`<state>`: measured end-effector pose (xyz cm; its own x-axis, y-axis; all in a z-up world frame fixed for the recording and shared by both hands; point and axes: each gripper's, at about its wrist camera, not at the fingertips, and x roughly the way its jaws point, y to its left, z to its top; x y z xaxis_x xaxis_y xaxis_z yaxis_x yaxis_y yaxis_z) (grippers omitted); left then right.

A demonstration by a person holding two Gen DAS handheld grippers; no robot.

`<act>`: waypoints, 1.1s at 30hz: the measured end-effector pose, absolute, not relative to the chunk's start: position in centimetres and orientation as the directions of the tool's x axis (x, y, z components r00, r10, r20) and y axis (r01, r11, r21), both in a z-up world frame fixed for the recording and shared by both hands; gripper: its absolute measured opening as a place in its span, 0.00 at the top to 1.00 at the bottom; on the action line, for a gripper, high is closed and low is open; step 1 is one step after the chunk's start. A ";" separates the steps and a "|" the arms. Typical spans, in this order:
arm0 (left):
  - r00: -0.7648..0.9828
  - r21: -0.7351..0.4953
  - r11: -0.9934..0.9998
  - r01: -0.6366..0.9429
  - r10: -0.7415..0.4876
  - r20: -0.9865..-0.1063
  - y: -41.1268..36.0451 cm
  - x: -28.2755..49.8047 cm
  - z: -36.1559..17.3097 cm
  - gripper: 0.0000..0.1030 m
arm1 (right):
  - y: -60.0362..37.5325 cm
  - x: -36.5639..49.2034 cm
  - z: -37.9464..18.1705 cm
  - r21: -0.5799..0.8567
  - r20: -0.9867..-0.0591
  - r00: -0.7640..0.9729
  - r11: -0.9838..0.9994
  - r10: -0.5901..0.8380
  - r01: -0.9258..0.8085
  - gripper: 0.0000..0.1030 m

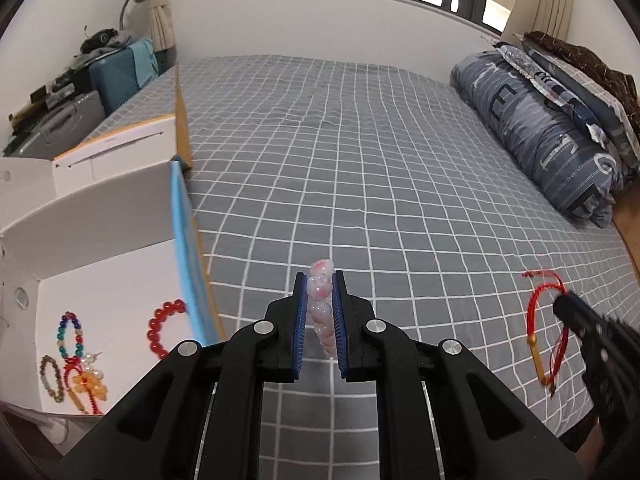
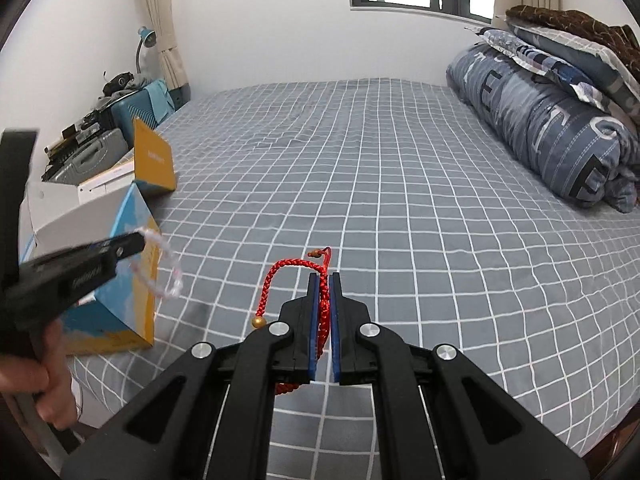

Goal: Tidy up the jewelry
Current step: 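Carry the pink bead and red cord bracelets with both tools over the white box, then open the left tool to drop the pink bracelet while the right tool drops the red cord bracelet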

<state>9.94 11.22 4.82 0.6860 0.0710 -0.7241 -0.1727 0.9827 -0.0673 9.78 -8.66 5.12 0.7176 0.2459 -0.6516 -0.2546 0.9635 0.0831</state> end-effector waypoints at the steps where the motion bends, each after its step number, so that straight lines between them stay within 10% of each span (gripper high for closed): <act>1: 0.682 -0.073 0.981 -0.179 0.070 -0.728 11.6 9.6 4.9 0.88 | -8.4 9.9 5.4 0.077 -0.655 0.717 0.964 0.241 -0.253 0.96; 20: 0.675 -0.051 0.913 -0.404 0.260 -0.690 27.5 1.9 11.8 0.88 | 10.3 9.8 11.2 0.064 -0.620 0.689 0.900 0.375 -0.432 0.96; 33: 0.524 -0.044 0.833 -0.551 0.305 -0.795 40.0 -1.2 5.6 0.88 | 25.3 9.3 6.4 0.027 -0.719 0.544 0.799 0.433 -0.601 0.96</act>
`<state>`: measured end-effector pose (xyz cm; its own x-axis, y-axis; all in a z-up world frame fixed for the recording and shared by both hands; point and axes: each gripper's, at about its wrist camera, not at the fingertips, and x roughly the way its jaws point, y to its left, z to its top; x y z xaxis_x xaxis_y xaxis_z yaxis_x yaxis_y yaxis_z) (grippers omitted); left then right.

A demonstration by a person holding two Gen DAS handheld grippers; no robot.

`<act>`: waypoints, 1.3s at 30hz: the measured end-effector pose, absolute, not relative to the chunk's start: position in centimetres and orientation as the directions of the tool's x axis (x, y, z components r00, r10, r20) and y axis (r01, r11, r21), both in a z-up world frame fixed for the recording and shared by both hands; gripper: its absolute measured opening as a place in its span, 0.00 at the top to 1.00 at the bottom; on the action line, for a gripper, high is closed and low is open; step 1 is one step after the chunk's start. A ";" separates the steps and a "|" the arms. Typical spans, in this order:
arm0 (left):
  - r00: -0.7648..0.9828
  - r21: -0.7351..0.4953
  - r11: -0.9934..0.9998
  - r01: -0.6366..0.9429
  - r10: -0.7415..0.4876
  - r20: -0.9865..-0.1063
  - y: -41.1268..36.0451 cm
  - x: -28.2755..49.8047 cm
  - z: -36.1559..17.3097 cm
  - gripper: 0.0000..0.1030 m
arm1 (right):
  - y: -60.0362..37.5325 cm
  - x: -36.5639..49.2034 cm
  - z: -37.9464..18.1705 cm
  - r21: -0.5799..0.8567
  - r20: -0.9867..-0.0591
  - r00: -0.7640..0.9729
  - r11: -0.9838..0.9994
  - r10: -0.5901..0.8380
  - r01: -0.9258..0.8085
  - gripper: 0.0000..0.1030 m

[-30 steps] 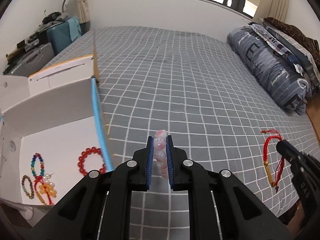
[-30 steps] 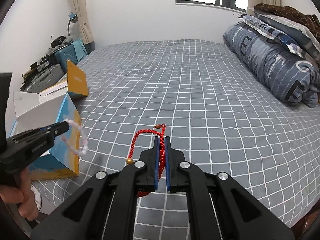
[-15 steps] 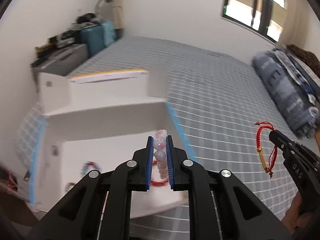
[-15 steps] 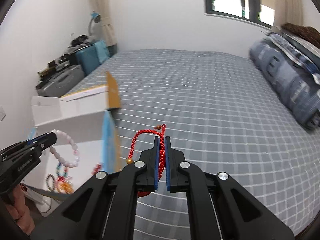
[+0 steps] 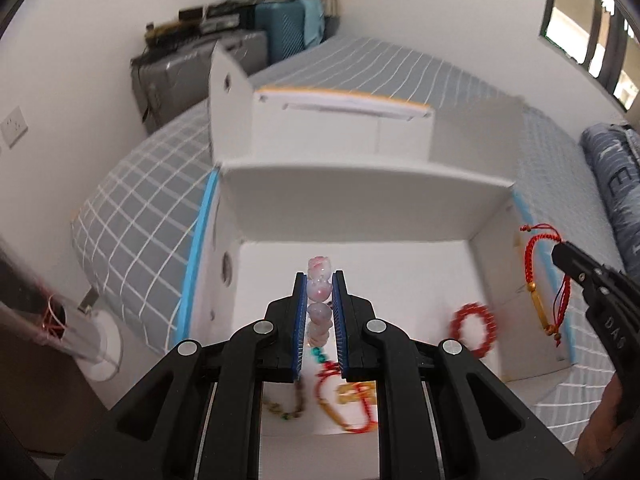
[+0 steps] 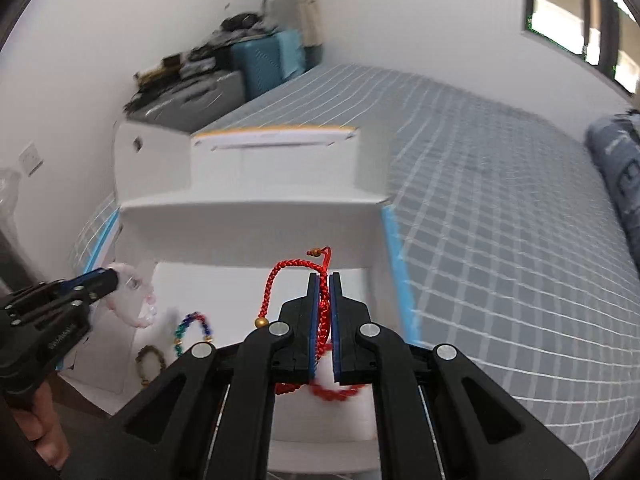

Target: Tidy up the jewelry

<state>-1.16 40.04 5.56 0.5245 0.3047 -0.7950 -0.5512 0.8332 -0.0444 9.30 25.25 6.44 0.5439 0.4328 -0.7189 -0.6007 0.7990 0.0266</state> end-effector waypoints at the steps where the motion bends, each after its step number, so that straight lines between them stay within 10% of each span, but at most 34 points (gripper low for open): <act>1: 0.513 -0.046 0.830 -0.557 0.300 -0.804 40.5 -1.1 4.9 0.88 | 25.8 9.4 5.9 0.021 -0.727 0.538 0.797 0.426 -0.603 0.96; 18: 0.417 -0.003 0.829 -0.560 0.278 -0.865 42.3 0.4 0.4 0.86 | 28.8 12.1 -0.5 0.017 -0.857 0.397 0.789 0.328 -0.614 0.89; 20: 0.409 0.005 0.831 -0.556 0.279 -0.869 42.3 0.7 0.1 0.78 | 28.4 11.9 -0.3 0.034 -0.848 0.400 0.788 0.348 -0.614 0.60; 26: 0.449 0.003 0.833 -0.554 0.301 -0.841 41.3 -0.4 1.6 0.63 | 26.8 10.6 2.5 0.056 -0.788 0.458 0.789 0.412 -0.612 0.29; 29: 0.485 0.034 0.821 -0.569 0.368 -0.793 40.1 -2.0 3.2 0.31 | 25.2 9.3 4.4 0.047 -0.738 0.515 0.794 0.437 -0.606 0.14; 39: 0.613 -0.051 0.783 -0.619 0.443 -0.654 36.0 -10.2 7.0 0.06 | 19.1 4.0 7.5 0.065 -0.607 0.635 0.826 0.478 -0.560 0.07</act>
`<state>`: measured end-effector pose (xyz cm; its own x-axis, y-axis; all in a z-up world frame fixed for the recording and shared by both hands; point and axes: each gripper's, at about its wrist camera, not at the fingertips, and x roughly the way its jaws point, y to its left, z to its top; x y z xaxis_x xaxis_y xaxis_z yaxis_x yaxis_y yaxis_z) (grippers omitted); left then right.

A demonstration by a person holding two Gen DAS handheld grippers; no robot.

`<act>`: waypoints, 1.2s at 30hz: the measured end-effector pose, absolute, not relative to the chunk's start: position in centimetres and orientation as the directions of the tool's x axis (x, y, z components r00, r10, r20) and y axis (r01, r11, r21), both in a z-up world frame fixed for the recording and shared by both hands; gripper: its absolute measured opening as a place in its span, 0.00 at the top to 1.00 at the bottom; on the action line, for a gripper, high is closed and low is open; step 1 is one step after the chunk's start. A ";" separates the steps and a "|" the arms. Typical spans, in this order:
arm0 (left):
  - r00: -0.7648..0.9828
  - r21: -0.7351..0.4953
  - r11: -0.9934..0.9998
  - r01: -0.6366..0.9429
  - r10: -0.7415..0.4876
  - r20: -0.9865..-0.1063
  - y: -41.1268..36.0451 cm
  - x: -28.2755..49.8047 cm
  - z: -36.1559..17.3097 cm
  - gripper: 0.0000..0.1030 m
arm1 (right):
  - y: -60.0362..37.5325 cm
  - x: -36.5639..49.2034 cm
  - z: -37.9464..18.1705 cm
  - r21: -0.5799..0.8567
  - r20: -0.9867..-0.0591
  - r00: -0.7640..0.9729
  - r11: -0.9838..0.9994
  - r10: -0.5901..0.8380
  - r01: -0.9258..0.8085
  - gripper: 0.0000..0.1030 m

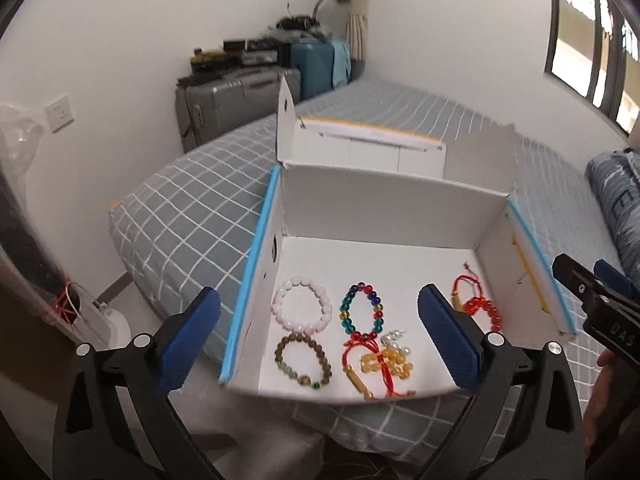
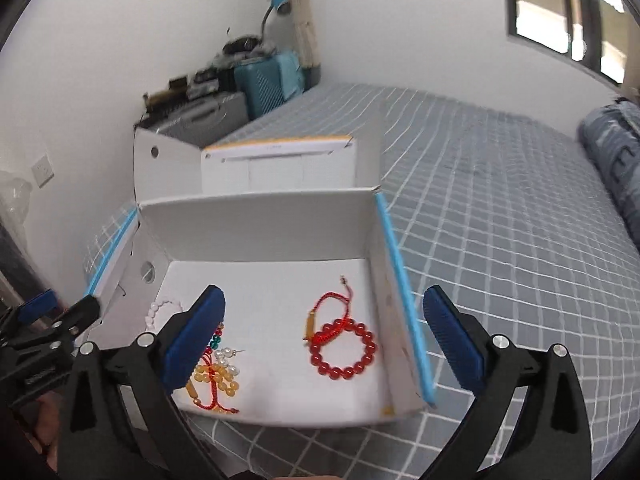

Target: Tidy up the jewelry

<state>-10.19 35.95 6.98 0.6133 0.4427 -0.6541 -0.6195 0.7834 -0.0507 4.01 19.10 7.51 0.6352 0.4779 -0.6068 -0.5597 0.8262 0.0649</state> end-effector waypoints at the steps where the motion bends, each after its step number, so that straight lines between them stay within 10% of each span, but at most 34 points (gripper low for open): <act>1: 0.622 -0.056 0.783 -0.619 0.446 -0.644 35.5 -11.0 7.1 0.06 | 18.6 3.5 7.6 0.066 -0.602 0.637 0.825 0.481 -0.562 0.07; 36: 0.615 -0.007 0.805 -0.593 0.448 -0.648 30.8 -14.8 5.0 0.06 | 14.9 -2.4 4.9 -0.003 -0.601 0.688 0.859 0.407 -0.511 0.07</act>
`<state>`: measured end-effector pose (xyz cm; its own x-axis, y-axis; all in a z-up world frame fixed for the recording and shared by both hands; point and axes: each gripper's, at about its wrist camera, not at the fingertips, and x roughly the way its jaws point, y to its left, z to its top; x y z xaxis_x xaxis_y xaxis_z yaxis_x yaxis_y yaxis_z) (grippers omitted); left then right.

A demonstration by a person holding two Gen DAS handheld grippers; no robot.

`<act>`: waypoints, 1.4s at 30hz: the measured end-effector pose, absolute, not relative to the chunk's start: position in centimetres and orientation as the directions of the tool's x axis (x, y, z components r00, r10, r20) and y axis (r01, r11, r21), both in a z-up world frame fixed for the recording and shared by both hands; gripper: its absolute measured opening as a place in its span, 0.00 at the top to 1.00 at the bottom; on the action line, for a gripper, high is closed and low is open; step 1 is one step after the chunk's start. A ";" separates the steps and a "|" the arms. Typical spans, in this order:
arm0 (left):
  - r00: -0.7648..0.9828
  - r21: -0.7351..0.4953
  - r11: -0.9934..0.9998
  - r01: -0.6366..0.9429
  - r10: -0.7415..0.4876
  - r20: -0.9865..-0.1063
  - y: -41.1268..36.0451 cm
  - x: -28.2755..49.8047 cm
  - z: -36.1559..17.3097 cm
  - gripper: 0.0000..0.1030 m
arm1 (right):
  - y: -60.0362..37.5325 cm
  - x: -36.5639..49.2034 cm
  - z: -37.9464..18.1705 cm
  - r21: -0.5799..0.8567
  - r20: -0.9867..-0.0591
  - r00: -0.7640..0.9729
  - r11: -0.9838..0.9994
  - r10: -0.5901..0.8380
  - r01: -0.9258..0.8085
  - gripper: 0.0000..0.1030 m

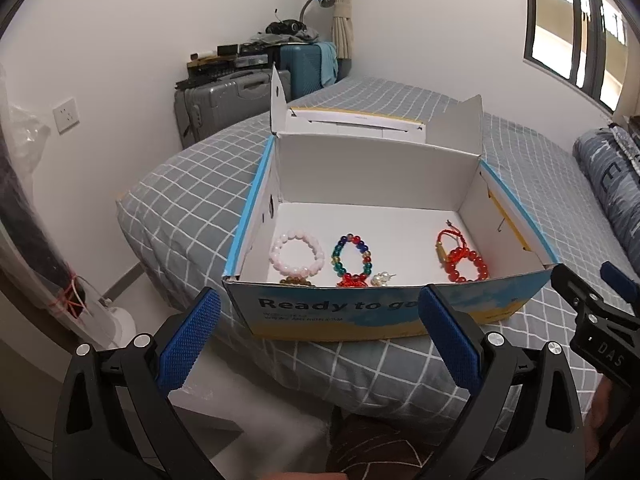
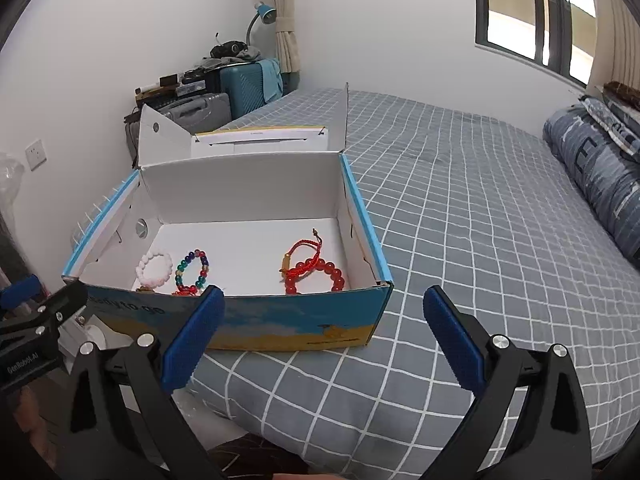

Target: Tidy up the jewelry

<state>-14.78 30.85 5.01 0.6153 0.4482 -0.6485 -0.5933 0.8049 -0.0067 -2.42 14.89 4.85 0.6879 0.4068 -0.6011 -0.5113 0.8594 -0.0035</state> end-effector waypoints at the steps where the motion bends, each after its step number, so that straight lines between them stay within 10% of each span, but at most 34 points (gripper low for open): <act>1: 0.612 -0.001 0.804 -0.595 0.451 -0.650 30.8 -14.7 5.0 0.06 | 14.9 -2.4 4.8 -0.002 -0.603 0.686 0.859 0.408 -0.512 0.07; 42: 0.626 -0.017 0.820 -0.572 0.423 -0.656 30.0 -13.9 4.8 0.06 | 14.8 -1.7 4.8 0.003 -0.619 0.666 0.850 0.416 -0.528 0.07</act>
<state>-13.88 30.05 4.77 0.6255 0.4230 -0.6556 -0.5721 0.8200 -0.0167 -1.69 14.85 4.80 0.6660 0.4158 -0.6193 -0.5275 0.8495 0.0032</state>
